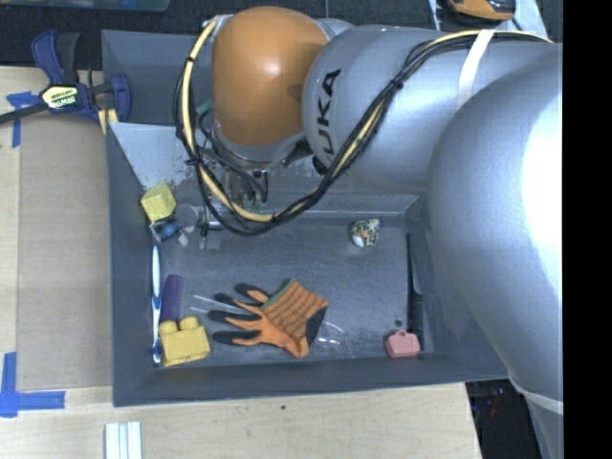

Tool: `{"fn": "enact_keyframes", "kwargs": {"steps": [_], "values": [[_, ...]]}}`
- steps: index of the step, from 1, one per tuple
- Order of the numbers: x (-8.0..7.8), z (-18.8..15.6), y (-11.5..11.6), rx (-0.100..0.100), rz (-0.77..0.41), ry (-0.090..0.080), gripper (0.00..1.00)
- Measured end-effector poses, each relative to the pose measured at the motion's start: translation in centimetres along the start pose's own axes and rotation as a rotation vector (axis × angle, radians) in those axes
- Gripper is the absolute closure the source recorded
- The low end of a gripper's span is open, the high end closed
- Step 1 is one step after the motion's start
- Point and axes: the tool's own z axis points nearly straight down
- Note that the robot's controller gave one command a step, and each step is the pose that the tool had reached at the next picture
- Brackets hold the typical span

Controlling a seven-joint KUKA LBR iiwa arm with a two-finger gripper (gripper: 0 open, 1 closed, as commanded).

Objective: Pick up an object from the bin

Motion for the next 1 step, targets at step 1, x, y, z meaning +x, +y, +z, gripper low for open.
{"fn": "enact_keyframes", "kwargs": {"steps": [1], "values": [[-0.13, -0.55, -0.11, -0.002, 0.003, -0.007, 0.0]]}}
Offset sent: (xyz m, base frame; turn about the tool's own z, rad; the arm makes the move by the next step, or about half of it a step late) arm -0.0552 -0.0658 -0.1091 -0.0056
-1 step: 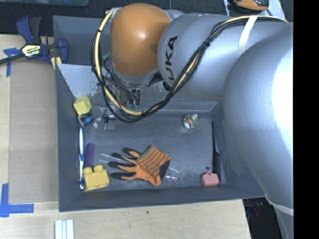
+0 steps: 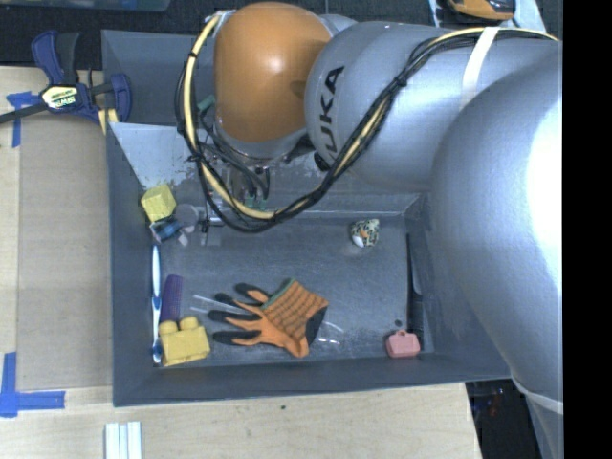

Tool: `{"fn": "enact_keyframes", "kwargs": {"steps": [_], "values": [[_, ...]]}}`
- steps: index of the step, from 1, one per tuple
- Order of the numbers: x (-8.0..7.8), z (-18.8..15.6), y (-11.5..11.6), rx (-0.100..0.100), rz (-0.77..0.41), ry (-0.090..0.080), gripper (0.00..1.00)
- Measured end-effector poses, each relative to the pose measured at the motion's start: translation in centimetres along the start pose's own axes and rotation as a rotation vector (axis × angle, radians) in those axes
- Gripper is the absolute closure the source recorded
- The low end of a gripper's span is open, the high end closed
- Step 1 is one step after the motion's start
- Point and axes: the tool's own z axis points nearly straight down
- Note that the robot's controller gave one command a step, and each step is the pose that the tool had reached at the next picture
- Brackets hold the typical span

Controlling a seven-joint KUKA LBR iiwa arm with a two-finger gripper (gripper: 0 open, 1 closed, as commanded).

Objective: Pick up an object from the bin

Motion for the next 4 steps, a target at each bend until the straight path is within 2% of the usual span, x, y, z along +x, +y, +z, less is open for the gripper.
{"fn": "enact_keyframes", "kwargs": {"steps": [1, 2, 3, 4], "values": [[4.0, 8.1, -4.6, -0.001, -0.008, -0.001, 0.0], [7.2, 7.4, -6.2, -0.002, -0.011, -0.005, 0.0], [9.8, 8.6, -6.3, 0.002, 0.079, 0.007, 0.0], [10.2, 10.6, -6.6, -0.002, 0.148, -0.004, 0.0]]}}
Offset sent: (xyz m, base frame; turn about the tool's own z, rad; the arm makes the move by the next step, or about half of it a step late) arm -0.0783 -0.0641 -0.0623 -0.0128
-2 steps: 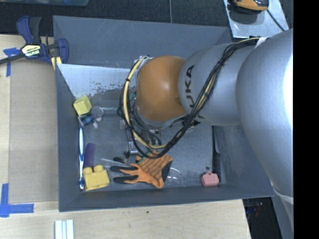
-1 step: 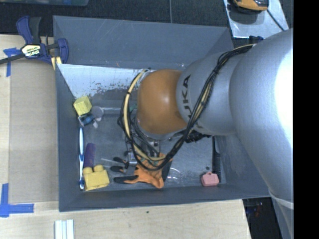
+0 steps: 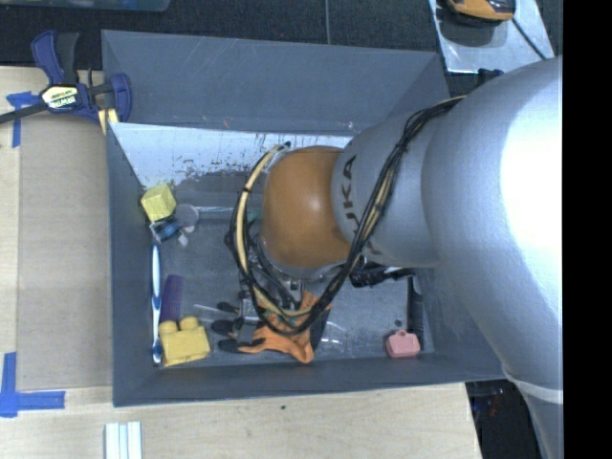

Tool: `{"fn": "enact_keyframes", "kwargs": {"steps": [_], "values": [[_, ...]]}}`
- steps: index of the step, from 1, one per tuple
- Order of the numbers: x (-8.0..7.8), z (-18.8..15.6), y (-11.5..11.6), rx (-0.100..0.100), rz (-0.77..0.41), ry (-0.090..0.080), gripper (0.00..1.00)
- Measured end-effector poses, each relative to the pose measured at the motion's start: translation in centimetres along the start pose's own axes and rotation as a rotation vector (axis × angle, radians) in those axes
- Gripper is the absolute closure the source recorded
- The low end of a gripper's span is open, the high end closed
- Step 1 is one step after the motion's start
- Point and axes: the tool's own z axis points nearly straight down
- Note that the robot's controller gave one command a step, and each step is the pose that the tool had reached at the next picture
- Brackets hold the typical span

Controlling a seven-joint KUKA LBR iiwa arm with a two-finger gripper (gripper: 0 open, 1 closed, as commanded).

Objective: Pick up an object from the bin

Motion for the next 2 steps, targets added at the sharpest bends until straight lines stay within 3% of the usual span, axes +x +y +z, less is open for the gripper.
{"fn": "enact_keyframes", "kwargs": {"steps": [1, 2], "values": [[-0.99, 0.56, -0.16, 0.0, 0.031, -0.001, 1.0], [-0.99, 0.56, -0.16, 0.0, 0.031, -0.001, 1.0]]}}
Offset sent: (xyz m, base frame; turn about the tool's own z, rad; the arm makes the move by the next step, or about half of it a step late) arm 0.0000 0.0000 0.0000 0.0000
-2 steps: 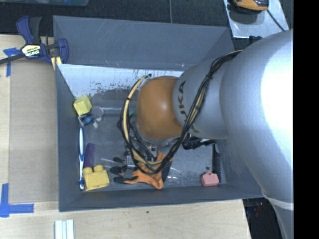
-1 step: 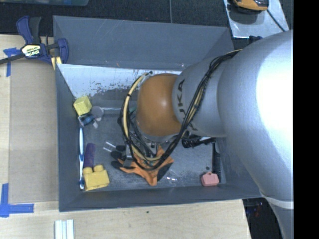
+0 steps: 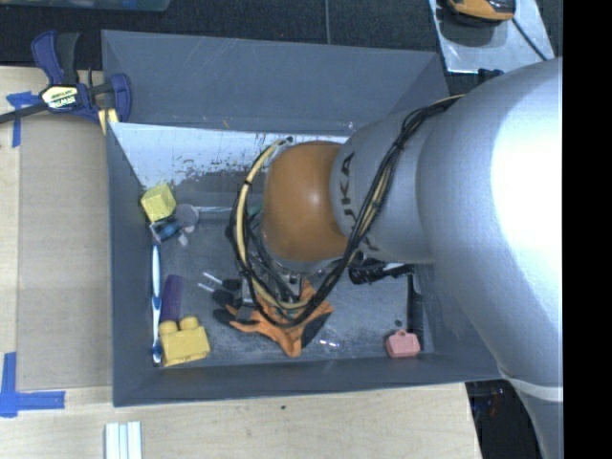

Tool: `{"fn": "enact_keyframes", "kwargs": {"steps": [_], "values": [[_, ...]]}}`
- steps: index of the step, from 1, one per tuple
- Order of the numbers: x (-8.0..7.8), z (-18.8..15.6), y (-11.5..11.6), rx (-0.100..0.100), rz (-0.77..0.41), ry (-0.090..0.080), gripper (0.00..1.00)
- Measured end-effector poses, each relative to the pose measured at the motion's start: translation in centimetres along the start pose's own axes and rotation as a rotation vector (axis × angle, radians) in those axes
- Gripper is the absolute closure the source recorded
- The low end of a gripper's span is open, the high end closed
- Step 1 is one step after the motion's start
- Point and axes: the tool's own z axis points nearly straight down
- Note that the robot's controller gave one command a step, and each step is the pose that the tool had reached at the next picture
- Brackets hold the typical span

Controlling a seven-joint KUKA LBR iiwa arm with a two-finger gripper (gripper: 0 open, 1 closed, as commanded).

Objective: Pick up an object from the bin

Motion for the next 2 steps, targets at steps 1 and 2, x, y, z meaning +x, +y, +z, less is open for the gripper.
{"fn": "enact_keyframes", "kwargs": {"steps": [1, 2], "values": [[0.1, -1.2, -0.1, 0.001, 0.0, 0.003, 1.0], [0.2, -5.2, -0.1, 0.003, 0.001, 0.006, 1.0]]}}
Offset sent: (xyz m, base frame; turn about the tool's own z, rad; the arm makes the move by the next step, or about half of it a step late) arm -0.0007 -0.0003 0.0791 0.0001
